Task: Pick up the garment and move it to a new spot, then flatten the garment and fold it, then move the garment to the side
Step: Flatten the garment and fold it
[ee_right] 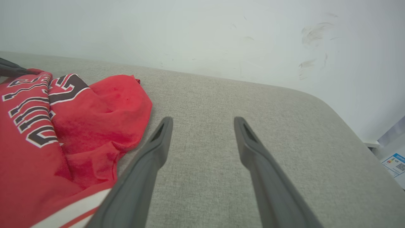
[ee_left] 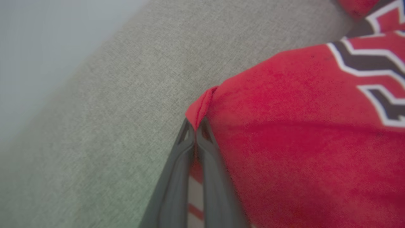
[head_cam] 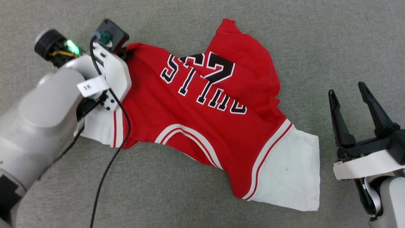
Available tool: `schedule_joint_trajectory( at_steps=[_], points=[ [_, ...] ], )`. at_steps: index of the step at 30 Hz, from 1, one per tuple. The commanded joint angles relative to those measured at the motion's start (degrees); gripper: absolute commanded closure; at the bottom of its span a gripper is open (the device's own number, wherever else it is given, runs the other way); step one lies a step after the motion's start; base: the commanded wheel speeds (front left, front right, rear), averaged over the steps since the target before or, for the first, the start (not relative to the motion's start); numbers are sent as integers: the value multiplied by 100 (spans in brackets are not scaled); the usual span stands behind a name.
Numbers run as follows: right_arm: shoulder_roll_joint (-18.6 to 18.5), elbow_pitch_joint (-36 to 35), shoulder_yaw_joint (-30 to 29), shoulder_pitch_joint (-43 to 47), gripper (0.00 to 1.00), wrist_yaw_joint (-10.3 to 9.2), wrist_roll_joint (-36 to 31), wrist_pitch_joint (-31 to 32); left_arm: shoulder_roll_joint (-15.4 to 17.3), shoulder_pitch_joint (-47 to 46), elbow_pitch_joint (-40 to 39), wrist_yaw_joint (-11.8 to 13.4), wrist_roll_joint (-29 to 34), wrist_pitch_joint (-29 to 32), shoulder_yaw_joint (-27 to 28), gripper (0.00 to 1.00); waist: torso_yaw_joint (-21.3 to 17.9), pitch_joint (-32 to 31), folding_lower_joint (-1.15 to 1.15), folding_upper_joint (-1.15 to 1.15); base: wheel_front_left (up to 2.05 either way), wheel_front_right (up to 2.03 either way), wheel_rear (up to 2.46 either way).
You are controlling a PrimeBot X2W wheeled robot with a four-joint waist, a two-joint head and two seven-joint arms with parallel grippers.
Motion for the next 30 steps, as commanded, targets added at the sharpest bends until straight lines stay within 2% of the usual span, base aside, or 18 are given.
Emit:
schedule_joint_trajectory(
  at_steps=[1,3,4,5,6,10,13,17,18,22,25,30],
  points=[
    [49,33,10,-94,0,-9,-54,-29,-95,187,272,-24,-51,19,-103,100,7,-11,-1,0,0,0,0],
    [47,61,11,-113,0,-9,-76,-37,-214,301,552,-32,-154,-28,-172,100,37,-52,-1,0,0,0,0],
    [37,67,2,-111,0,-9,-83,-42,-264,359,621,-36,-188,-80,-209,91,62,-83,-1,0,0,0,0],
    [22,72,-8,-100,0,-9,-96,-46,-299,356,671,-39,-186,-201,-230,17,93,-125,-1,0,0,0,0],
    [6,72,-12,-80,0,-9,-100,-46,-309,312,721,-40,-180,-372,-218,0,123,-175,-1,0,0,0,0],
    [-91,52,-3,108,0,-9,-54,23,-368,274,773,4,-208,-1253,-46,0,273,-473,-1,0,0,0,0],
    [-311,-36,-23,247,0,-9,0,156,-313,465,585,278,-268,-1822,233,0,397,-750,-1,0,0,0,0],
    [-910,-310,134,564,0,-9,247,797,-49,905,-274,983,-154,-1979,864,0,581,-1101,-1,0,0,0,0],
    [-1528,-710,447,893,0,-9,681,1647,234,1657,-1309,1628,173,-1979,1477,0,710,-1301,-1,0,0,0,0],
    [-2187,-1272,632,1391,0,-9,1303,2931,500,2707,-2435,2296,582,-1977,2096,0,834,-1505,-1,0,0,0,0],
    [-2426,-1624,637,1718,0,-9,1595,3739,571,3503,-3054,2738,866,-1977,2544,0,913,-1608,-1,0,0,0,0],
    [-2475,-1864,468,2118,0,-9,1640,4580,453,4595,-3777,3268,1365,-1978,3300,0,1055,-1671,-1,0,0,0,0]
  ],
)
